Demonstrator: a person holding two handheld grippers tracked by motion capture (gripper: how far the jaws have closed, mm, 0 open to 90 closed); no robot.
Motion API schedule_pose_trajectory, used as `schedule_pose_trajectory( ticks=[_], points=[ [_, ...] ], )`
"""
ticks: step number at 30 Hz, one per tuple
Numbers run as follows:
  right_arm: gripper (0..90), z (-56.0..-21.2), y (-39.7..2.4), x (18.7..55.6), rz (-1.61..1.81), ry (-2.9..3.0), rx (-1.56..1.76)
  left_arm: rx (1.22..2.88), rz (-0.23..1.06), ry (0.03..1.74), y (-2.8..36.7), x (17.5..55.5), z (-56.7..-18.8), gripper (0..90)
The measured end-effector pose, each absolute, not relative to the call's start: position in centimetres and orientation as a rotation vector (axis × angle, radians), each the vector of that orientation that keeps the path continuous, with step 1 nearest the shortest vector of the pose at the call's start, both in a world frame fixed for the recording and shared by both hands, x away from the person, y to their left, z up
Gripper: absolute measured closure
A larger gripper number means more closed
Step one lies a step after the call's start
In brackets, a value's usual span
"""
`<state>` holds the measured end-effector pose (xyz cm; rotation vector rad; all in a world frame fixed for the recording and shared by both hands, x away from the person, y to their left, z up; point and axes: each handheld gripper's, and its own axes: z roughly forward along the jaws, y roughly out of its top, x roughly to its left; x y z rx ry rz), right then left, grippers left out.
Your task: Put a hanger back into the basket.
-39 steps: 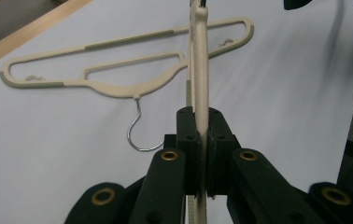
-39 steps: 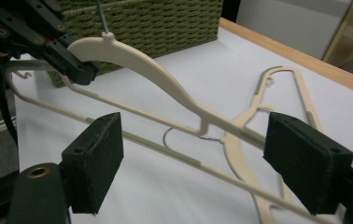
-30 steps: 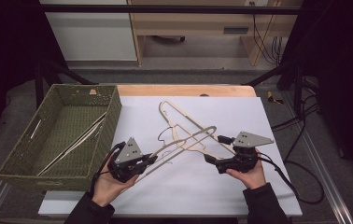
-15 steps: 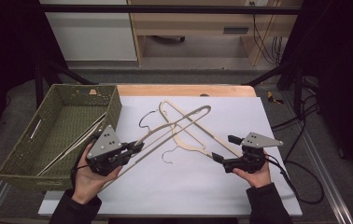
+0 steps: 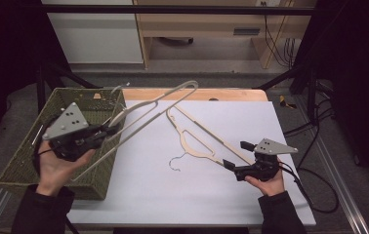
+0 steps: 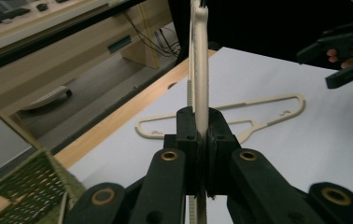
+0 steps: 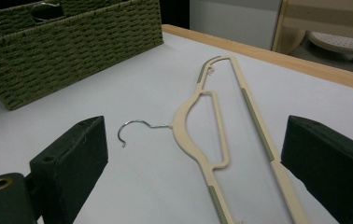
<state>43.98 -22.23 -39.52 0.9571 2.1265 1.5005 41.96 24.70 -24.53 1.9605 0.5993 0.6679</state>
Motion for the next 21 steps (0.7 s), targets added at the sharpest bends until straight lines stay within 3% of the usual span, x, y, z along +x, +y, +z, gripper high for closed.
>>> schedule_pose_trajectory(
  ticks=[21],
  points=[
    [7.1, -39.7, -22.3, 44.1, 1.484, 2.133, 0.96, 1.973, 0.78, 0.783, 34.0, 46.1, -25.9, 86.2]
  ],
)
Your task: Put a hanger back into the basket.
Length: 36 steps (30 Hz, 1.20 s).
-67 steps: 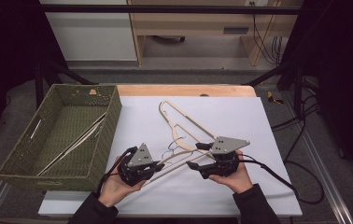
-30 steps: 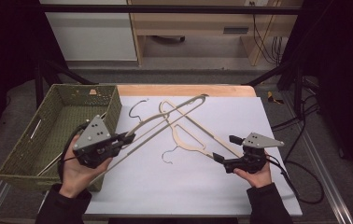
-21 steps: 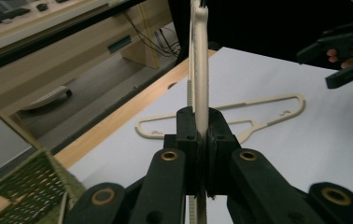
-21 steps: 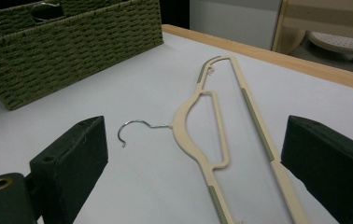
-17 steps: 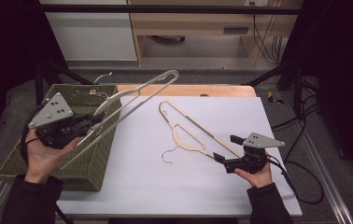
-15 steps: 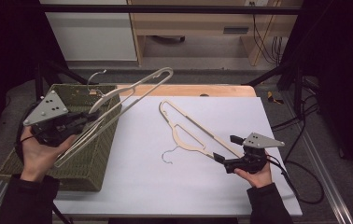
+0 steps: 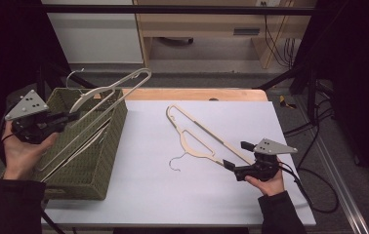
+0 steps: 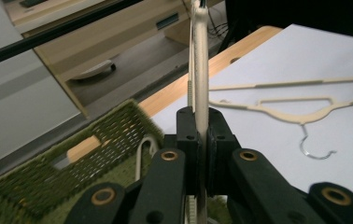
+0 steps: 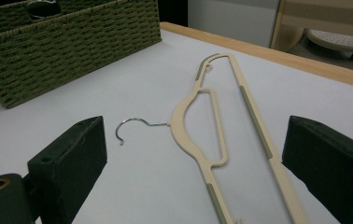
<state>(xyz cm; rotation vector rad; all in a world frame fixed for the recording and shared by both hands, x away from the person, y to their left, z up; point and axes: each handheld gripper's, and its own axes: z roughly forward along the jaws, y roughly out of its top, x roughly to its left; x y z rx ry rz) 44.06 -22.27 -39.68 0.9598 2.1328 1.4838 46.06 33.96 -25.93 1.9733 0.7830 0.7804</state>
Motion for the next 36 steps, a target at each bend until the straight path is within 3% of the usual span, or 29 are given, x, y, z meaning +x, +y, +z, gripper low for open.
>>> schedule_pose_trajectory(
  ticks=[19, 36],
  points=[
    [6.9, -39.9, -22.1, 44.1, 1.471, 2.142, 0.959, 1.988, 0.819, 0.947, 39.9, 47.6, -29.2, 86.1],
    [6.9, -40.0, -22.0, 44.2, 1.462, 2.143, 0.964, 2.092, 0.869, 0.993, 40.7, 47.8, -32.9, 86.1]
  ],
)
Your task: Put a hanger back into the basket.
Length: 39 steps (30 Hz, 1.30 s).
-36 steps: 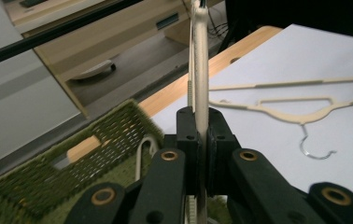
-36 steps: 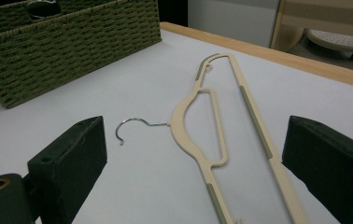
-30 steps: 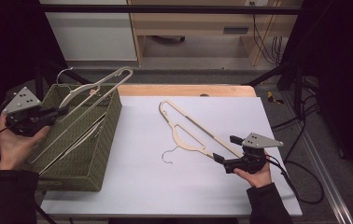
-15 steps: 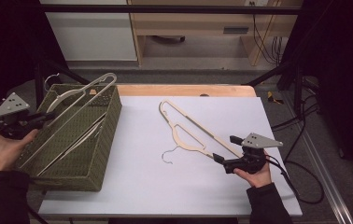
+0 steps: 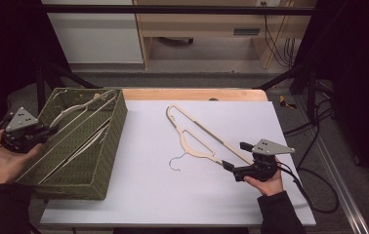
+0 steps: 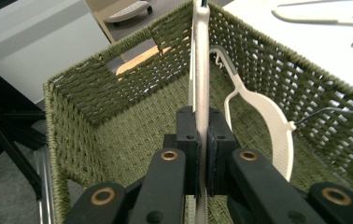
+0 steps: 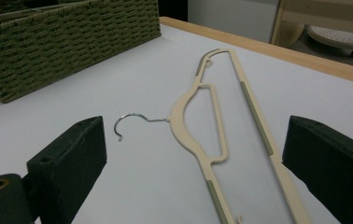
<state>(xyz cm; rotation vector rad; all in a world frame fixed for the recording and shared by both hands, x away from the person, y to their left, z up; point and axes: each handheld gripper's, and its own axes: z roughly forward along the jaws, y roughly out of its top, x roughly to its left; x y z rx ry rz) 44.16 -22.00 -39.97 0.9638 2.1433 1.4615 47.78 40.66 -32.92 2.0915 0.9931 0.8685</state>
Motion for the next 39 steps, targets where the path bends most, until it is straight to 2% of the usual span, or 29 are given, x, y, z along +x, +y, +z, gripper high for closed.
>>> schedule_pose_trajectory(
  ticks=[13, 16, 29, 34, 39],
  points=[
    [6.9, -40.1, -21.9, 44.2, 1.454, 2.157, 0.958, 2.183, 0.878, 1.029, 39.6, 48.7, -38.4, 86.1],
    [6.9, -40.2, -21.8, 44.2, 1.453, 2.156, 0.958, 2.186, 0.868, 1.032, 39.8, 48.6, -38.6, 86.1],
    [7.1, -40.3, -21.7, 44.3, 1.447, 2.169, 0.956, 2.263, 0.65, 1.084, 39.6, 49.1, -39.3, 80.7],
    [7.1, -40.3, -21.7, 44.3, 1.45, 2.17, 0.951, 2.272, 0.588, 1.081, 39.4, 49.1, -39.5, 76.2],
    [7.2, -40.3, -21.7, 44.2, 1.455, 2.17, 0.955, 2.235, 0.586, 1.059, 38.9, 48.8, -38.9, 69.3]
  ],
)
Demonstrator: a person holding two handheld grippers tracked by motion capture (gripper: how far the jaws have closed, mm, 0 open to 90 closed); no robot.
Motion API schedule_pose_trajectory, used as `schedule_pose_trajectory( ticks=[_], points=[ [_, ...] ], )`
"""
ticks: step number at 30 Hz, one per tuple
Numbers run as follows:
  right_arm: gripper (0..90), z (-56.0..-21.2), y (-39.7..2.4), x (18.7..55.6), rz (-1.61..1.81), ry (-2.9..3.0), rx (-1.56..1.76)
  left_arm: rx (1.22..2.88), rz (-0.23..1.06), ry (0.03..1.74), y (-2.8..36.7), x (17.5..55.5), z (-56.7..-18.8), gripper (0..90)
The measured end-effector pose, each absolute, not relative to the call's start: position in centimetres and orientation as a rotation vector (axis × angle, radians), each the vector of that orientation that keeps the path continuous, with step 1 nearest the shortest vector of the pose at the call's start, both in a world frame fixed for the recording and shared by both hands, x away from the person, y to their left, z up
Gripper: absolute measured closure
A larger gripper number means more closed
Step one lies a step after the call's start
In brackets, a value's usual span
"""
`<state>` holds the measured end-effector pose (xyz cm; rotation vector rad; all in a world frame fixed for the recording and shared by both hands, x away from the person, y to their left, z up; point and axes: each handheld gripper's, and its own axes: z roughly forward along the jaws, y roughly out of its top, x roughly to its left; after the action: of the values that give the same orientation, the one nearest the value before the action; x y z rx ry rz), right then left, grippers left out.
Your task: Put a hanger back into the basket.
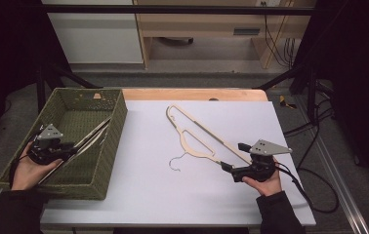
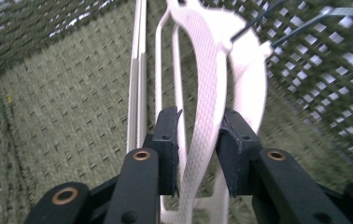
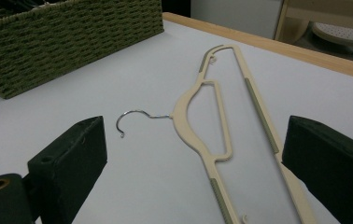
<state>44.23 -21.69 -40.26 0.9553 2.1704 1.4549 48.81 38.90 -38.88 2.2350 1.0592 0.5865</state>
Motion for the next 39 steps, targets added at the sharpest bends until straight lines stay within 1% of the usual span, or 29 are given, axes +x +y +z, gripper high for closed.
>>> schedule_pose_trajectory(
  ticks=[2, 5, 11, 12, 13, 14, 15, 16, 18, 21, 22, 23, 24, 27, 28, 29, 30, 31, 33, 39],
  points=[
    [7.2, -40.3, -21.7, 44.2, 1.454, 2.17, 0.954, 2.227, 0.595, 1.048, 38.8, 48.7, -38.7, 68.9],
    [7.2, -40.2, -21.7, 44.2, 1.455, 2.168, 0.952, 2.224, 0.586, 1.018, 38.5, 48.4, -38.1, 65.5],
    [7.2, -40.2, -21.8, 44.2, 1.455, 2.165, 0.955, 2.162, 0.643, 0.988, 38.3, 47.6, -36.5, 64.3],
    [7.2, -40.1, -21.8, 44.2, 1.46, 2.163, 0.952, 2.123, 0.663, 0.979, 38.2, 47.3, -36.0, 61.5],
    [7.2, -40.1, -21.8, 44.2, 1.46, 2.163, 0.952, 2.123, 0.663, 0.979, 38.2, 47.3, -36.0, 61.0],
    [7.2, -40.1, -21.8, 44.1, 1.459, 2.162, 0.953, 2.059, 0.681, 0.966, 37.8, 46.9, -35.4, 59.7],
    [7.2, -40.1, -21.8, 44.1, 1.459, 2.162, 0.953, 2.059, 0.681, 0.966, 37.8, 46.9, -35.4, 57.5],
    [7.2, -40.1, -21.8, 44.1, 1.463, 2.157, 0.95, 2.025, 0.697, 0.963, 37.6, 46.7, -35.1, 54.4],
    [7.2, -40.1, -21.8, 44.1, 1.464, 2.155, 0.955, 1.963, 0.719, 0.945, 37.0, 46.2, -34.4, 53.4],
    [7.2, -40.0, -21.9, 44.1, 1.464, 2.154, 0.957, 1.893, 0.728, 0.932, 36.0, 45.6, -33.7, 43.9],
    [7.1, -40.0, -21.9, 44.1, 1.466, 2.154, 0.957, 1.853, 0.73, 0.922, 35.3, 45.3, -33.3, 38.0],
    [7.1, -40.0, -21.9, 44.1, 1.466, 2.154, 0.957, 1.853, 0.73, 0.922, 35.3, 45.3, -33.3, 35.6],
    [7.1, -40.0, -21.9, 44.1, 1.467, 2.158, 0.955, 1.829, 0.722, 0.916, 34.7, 45.0, -33.0, 35.6],
    [7.0, -39.9, -22.0, 44.1, 1.469, 2.151, 0.955, 1.797, 0.706, 0.87, 33.0, 44.5, -32.6, 26.9],
    [7.0, -39.9, -22.0, 44.1, 1.469, 2.15, 0.956, 1.787, 0.703, 0.849, 32.1, 44.2, -32.5, 21.7],
    [7.0, -39.9, -22.0, 44.1, 1.469, 2.15, 0.956, 1.787, 0.703, 0.849, 32.1, 44.2, -32.5, 18.9],
    [7.0, -39.9, -22.0, 44.1, 1.469, 2.15, 0.956, 1.777, 0.696, 0.837, 31.0, 44.0, -32.4, 18.9],
    [7.0, -39.9, -22.0, 44.1, 1.474, 2.149, 0.956, 1.769, 0.688, 0.827, 30.3, 43.9, -32.5, 15.0],
    [7.0, -39.9, -22.0, 44.0, 1.469, 2.151, 0.954, 1.768, 0.675, 0.809, 29.0, 43.7, -32.6, 12.0],
    [7.0, -39.8, -22.1, 44.0, 1.474, 2.146, 0.953, 1.76, 0.626, 0.761, 25.3, 43.7, -33.1, 9.5]
  ],
)
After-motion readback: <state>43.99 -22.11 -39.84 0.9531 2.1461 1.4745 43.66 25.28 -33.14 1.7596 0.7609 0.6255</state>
